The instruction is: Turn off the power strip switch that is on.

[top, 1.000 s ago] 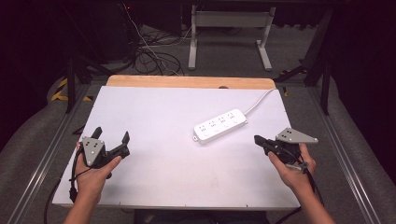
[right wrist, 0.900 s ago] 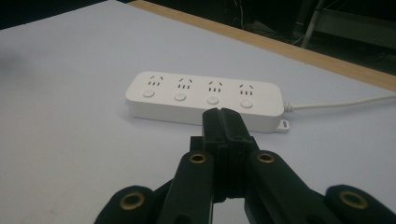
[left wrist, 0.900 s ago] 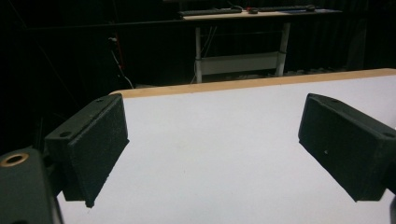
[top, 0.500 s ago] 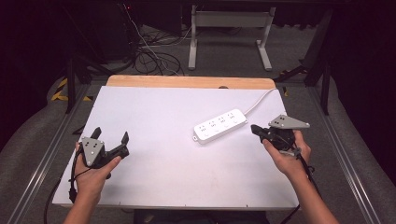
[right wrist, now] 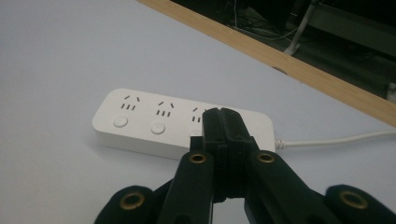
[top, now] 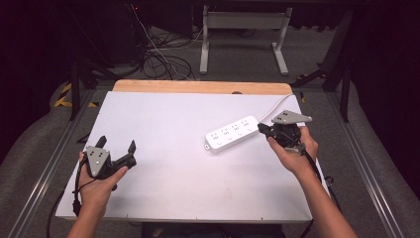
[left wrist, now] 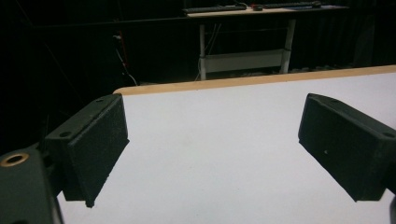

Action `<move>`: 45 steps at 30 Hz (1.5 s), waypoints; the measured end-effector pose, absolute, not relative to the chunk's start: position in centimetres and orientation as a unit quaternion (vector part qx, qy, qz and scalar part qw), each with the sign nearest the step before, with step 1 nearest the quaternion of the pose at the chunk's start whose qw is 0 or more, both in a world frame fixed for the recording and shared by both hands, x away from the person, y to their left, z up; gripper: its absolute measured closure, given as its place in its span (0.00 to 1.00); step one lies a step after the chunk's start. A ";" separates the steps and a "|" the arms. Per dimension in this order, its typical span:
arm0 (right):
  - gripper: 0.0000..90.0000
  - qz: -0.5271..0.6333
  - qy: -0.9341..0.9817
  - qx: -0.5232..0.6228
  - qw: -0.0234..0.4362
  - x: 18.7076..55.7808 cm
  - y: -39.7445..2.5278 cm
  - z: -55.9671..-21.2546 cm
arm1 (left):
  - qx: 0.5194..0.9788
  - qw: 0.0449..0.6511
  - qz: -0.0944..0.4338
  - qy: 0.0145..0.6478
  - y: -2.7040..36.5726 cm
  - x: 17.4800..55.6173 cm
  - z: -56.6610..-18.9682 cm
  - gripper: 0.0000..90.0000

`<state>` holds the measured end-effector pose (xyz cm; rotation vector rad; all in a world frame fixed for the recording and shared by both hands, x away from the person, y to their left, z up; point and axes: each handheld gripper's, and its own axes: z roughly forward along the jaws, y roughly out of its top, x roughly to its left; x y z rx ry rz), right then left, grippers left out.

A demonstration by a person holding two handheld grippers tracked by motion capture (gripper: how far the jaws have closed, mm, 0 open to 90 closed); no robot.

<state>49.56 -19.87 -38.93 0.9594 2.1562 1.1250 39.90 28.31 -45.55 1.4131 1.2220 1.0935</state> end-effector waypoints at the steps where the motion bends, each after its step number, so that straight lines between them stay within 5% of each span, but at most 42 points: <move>1: 1.00 0.412 0.798 0.354 0.261 49.8 -19.7 -39.0 | 0.575 0.470 0.446 0.499 28.3 39.9 -45.5 0.10; 45: 1.00 0.278 0.836 0.416 0.225 58.7 -16.7 -44.5 | 0.575 0.468 0.445 0.502 28.7 40.0 -45.6 0.09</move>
